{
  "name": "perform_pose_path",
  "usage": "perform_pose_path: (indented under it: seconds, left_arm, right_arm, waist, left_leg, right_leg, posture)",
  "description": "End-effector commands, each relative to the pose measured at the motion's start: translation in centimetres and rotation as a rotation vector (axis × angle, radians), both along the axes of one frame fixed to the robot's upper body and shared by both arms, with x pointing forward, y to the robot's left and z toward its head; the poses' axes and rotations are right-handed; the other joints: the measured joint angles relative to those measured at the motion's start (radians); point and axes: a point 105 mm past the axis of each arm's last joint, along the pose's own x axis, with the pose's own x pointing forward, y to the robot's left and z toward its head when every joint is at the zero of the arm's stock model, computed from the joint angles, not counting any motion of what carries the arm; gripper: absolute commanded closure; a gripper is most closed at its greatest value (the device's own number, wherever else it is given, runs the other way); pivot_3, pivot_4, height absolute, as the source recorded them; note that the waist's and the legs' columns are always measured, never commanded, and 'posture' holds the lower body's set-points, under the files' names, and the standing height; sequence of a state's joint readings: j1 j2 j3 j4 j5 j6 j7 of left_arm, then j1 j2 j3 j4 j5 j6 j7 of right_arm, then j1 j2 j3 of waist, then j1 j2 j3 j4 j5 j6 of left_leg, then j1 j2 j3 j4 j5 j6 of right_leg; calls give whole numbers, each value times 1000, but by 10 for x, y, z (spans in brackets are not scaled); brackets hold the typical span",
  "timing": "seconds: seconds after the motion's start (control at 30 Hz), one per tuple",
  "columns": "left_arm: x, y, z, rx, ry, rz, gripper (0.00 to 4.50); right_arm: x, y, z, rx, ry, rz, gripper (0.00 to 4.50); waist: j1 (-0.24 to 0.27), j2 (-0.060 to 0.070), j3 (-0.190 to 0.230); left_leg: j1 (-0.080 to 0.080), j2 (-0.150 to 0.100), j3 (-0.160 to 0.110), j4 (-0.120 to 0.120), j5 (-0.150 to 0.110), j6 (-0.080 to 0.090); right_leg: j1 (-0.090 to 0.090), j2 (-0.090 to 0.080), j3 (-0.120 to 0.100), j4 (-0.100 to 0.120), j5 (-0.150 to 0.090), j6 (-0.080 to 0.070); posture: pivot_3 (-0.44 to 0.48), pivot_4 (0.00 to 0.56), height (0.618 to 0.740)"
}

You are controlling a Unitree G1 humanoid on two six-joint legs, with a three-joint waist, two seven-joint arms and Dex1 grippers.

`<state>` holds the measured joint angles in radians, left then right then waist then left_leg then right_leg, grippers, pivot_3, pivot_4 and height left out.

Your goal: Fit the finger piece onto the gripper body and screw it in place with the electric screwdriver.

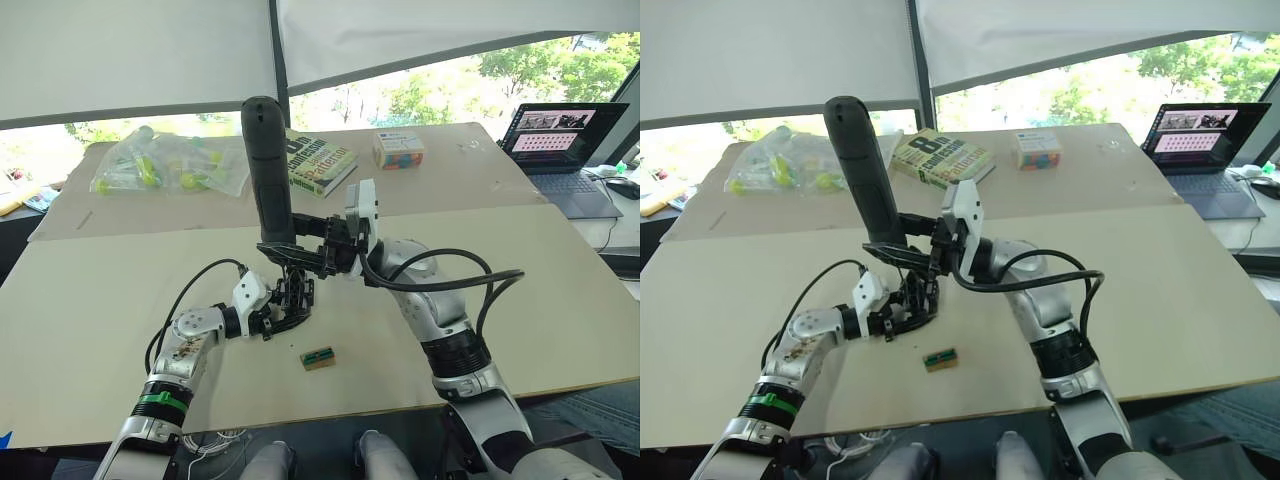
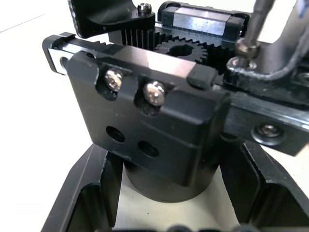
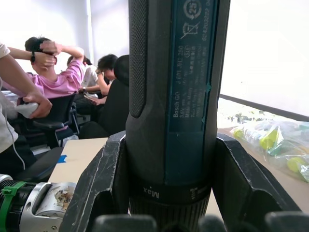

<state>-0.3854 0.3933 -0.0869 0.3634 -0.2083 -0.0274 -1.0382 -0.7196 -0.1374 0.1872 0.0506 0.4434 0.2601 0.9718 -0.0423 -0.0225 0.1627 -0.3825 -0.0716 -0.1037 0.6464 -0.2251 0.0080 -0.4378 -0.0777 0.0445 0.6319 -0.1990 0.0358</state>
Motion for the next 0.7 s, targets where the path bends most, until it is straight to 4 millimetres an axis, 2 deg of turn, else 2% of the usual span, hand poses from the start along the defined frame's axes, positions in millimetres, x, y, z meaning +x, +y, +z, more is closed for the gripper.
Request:
perform_pose_path:
  seconds: [0.03,0.4,0.7]
  left_arm:
    - [-3,-2,1,-10,0,-15,2147]
    - [-3,3,0,-9,0,-7,2147]
    - [-4,3,-2,-9,5,-11,2147]
  right_arm:
    - [7,-1,-31,-111,89,-38,2552]
    - [12,2,-54,-212,167,-76,2552]
    - [13,5,-57,-218,174,-87,2552]
  waist:
    - [0,0,0]
    - [0,0,-3]
    - [-2,1,-3]
  left_leg:
    - [0,0,0,0,0,0]
    - [5,0,0,0,-1,-1]
    - [14,1,0,-2,-3,-1]
  right_leg:
    - [0,0,0,0,0,0]
    - [4,0,0,0,0,0]
    - [13,1,-2,-2,-1,1]
  posture:
    - [0,150,740]
    - [0,150,740]
    - [0,150,740]
